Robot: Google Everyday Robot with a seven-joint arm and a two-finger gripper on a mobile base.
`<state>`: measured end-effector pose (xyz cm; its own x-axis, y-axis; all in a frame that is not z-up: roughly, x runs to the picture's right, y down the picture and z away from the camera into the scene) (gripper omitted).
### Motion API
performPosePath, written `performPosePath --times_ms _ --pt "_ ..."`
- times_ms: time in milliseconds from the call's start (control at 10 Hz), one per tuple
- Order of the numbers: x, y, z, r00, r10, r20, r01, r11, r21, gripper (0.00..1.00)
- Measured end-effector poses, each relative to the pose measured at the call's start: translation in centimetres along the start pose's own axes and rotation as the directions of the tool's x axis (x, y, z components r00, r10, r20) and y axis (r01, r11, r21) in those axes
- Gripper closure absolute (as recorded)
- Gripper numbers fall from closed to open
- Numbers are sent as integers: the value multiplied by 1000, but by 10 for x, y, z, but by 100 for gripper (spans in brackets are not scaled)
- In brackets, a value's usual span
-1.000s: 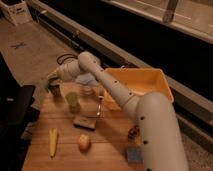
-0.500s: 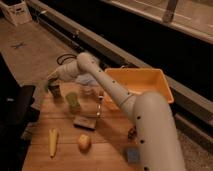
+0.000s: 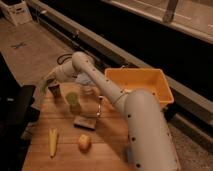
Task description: Place pepper in metal cup
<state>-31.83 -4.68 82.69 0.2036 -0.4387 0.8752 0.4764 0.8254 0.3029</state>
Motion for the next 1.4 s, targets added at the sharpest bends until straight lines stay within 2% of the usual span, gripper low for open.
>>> performPosePath --times_ms 300,400,500,800,1400 --pt "-6 -6 5 994 55 95 -59 998 32 100" --pt "-9 -8 6 992 58 108 -62 998 30 100" --pt "-13 -12 8 991 62 118 -65 998 23 100" --pt "-13 -10 6 989 93 114 -95 995 12 100" --pt "-1 13 23 973 182 142 -188 982 27 100"
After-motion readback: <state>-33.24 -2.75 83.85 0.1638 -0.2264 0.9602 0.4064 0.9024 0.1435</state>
